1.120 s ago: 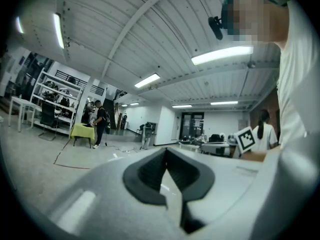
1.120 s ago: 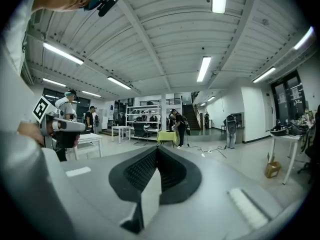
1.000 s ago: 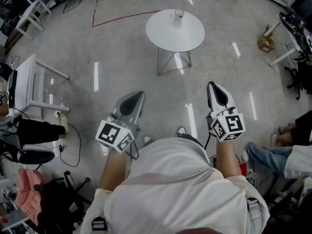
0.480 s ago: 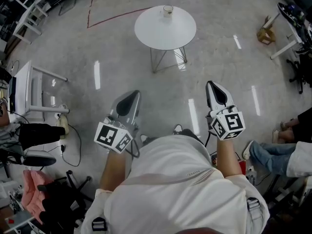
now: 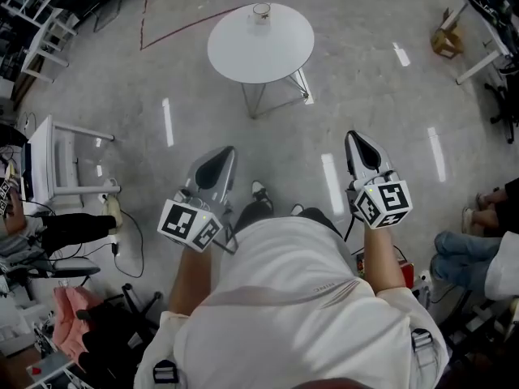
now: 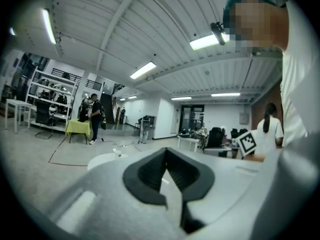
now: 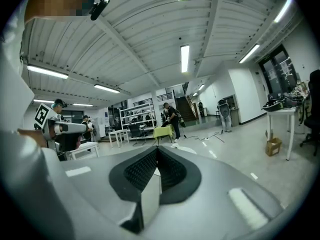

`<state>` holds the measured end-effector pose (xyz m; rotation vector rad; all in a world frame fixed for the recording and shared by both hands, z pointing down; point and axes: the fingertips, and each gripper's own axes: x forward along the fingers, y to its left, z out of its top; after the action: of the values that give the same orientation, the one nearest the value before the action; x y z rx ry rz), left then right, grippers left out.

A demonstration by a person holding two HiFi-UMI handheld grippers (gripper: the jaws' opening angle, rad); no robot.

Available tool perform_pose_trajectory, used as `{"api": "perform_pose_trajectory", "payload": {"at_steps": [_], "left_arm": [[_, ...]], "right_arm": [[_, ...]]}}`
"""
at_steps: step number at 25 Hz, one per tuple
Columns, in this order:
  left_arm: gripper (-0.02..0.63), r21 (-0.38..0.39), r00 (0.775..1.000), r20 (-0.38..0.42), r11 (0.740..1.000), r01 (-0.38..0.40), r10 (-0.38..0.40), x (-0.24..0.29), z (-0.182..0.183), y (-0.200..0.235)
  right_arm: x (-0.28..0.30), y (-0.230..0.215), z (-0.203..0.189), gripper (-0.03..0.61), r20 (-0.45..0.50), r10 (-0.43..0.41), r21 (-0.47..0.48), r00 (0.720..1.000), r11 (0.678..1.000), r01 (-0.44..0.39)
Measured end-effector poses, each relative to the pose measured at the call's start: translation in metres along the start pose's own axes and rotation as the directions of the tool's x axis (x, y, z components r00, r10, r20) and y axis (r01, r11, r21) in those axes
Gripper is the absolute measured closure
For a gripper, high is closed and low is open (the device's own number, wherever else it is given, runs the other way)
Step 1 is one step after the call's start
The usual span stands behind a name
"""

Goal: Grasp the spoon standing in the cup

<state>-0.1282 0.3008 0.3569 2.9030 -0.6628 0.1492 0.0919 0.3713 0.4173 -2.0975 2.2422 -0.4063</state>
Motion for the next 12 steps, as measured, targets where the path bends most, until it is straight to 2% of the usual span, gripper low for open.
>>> {"api": "perform_pose_trajectory", "payload": {"at_steps": [8, 12], "left_arm": [[0.612, -0.007, 0.994, -0.007, 0.994, 0.112, -0.112, 0.1, -0.004, 0.015], [0.612, -0.011, 0.988, 0.004, 0.988, 0.151, -0.151, 0.15, 0.003, 0.05]], "right_arm": [[0.029, -0.069, 0.004, 0.574, -0.006, -0.09, -0.005, 0.996, 0.996, 0.09], [0.072, -0.094, 0.015, 0.574, -0.018, -0.118, -0.017, 0.993, 0.993, 0.118]]}}
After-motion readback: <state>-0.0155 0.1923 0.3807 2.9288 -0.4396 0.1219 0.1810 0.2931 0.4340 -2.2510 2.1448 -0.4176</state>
